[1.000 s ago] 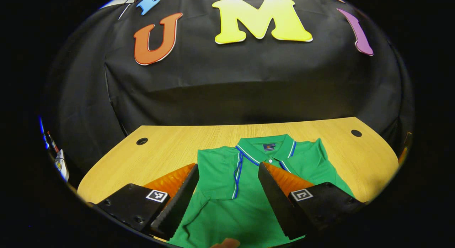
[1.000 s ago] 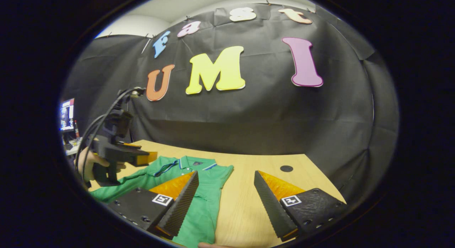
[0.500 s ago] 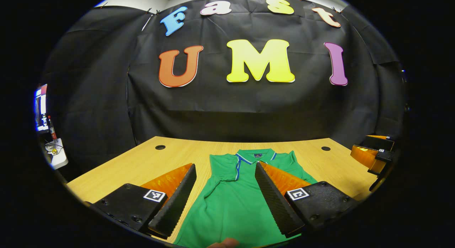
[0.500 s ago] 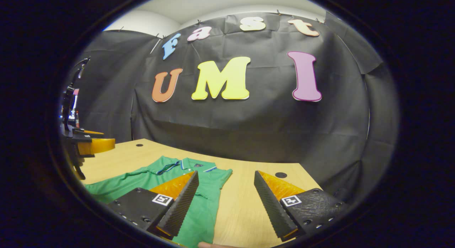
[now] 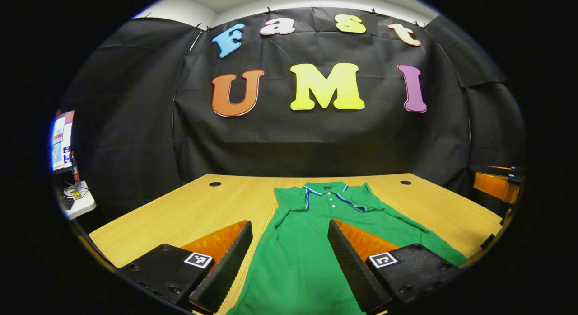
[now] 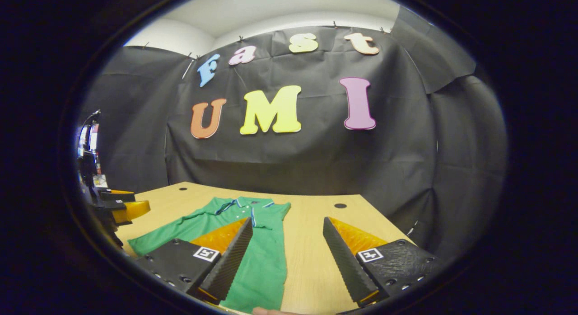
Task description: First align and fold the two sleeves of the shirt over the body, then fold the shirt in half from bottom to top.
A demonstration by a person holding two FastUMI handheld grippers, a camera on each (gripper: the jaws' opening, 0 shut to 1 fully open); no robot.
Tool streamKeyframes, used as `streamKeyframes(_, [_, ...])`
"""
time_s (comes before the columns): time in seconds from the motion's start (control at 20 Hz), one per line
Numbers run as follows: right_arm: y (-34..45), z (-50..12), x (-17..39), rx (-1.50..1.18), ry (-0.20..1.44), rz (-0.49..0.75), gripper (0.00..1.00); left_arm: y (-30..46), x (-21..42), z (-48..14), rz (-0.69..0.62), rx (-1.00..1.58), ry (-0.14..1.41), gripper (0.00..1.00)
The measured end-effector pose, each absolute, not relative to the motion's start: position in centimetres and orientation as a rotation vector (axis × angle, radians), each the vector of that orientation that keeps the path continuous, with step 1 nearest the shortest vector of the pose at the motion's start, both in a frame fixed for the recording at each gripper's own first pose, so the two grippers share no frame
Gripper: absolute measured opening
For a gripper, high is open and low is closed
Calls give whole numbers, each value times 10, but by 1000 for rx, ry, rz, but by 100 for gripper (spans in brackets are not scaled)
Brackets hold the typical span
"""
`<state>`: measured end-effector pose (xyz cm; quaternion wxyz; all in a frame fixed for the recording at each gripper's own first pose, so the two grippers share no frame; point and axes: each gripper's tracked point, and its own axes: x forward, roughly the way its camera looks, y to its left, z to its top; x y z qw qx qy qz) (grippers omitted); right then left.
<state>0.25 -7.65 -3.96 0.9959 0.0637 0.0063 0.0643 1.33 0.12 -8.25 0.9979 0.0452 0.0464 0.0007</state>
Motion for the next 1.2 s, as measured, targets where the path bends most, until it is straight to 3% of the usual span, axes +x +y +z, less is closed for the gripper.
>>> streamKeyframes(0.25, [-69, -76, -28, 109, 32, 75, 96, 11, -3, -117, -16, 84, 111, 100])
streamKeyframes(0.9, [-35, -201, -32, 136, 360, 101, 95, 22, -6, -169, -35, 37, 190, 100])
streamKeyframes(1.2, [-35, -200, -35, 166, 356, 99, 94, 34, -22, -196, -14, 9, 303, 100])
